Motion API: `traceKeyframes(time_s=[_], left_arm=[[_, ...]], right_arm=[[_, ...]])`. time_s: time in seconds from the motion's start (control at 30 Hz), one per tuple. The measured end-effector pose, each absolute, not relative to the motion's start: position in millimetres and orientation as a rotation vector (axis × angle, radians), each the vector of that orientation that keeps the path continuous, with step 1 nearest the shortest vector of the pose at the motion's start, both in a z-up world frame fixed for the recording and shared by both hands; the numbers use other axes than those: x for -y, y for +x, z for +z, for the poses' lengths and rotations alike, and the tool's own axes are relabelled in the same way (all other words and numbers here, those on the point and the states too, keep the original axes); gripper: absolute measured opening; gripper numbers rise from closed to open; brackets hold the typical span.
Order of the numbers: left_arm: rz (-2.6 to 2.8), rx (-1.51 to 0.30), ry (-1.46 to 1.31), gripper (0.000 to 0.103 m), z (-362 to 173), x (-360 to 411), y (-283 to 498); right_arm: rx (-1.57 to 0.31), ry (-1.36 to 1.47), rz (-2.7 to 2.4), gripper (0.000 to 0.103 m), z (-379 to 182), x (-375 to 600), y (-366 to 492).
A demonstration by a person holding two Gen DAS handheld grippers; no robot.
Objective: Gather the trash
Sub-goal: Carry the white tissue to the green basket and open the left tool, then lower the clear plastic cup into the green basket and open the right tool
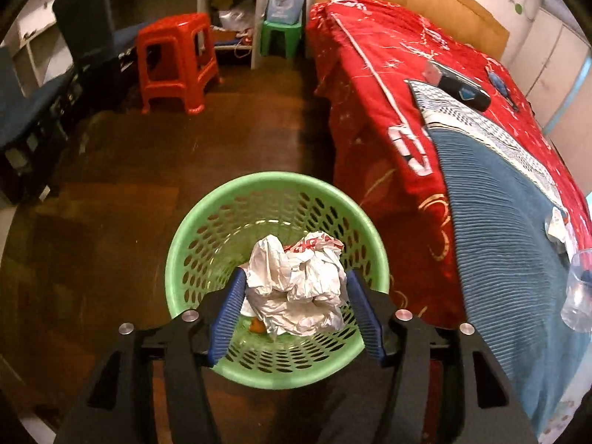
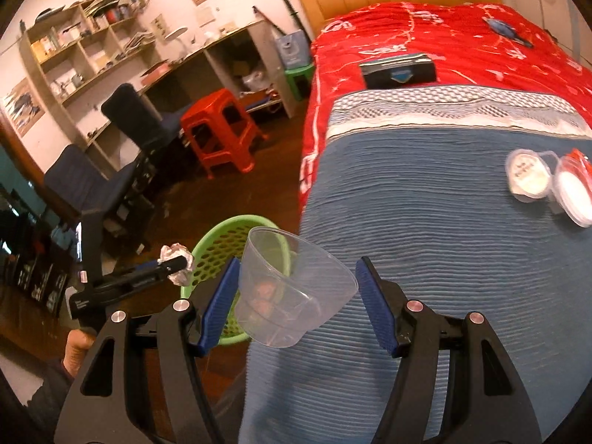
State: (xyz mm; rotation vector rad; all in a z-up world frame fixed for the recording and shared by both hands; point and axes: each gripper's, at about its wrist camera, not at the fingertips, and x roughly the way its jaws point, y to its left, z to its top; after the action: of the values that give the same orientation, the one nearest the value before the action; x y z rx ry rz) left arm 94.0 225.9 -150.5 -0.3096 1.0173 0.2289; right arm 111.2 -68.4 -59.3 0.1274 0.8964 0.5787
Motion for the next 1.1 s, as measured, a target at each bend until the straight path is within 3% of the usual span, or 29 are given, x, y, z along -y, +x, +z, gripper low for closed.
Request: traceKeyframes(time_s=[0.13,0.77,0.87,1.1], left_arm=[[0.236,-1.027,-0.343,0.07,-156,-233,88],[0.364,-0.964,-0.319,0.07,-136,-257,49],[0.387,-0.945,-0.287,0.078,-131,-258,42],[0.42,-0.935,-0.233,0.078,-126,-264,27]], right_arm=[[-0.905,0.107,0.604,0.064,-61,56,111],[-0.943,0.032,0.704,0.065,-74,-8,109],[-0.958,0.007,0.721,0.065,-80,-24,110],[-0.985,-0.042,0.76,0.065,-92,-59,109]])
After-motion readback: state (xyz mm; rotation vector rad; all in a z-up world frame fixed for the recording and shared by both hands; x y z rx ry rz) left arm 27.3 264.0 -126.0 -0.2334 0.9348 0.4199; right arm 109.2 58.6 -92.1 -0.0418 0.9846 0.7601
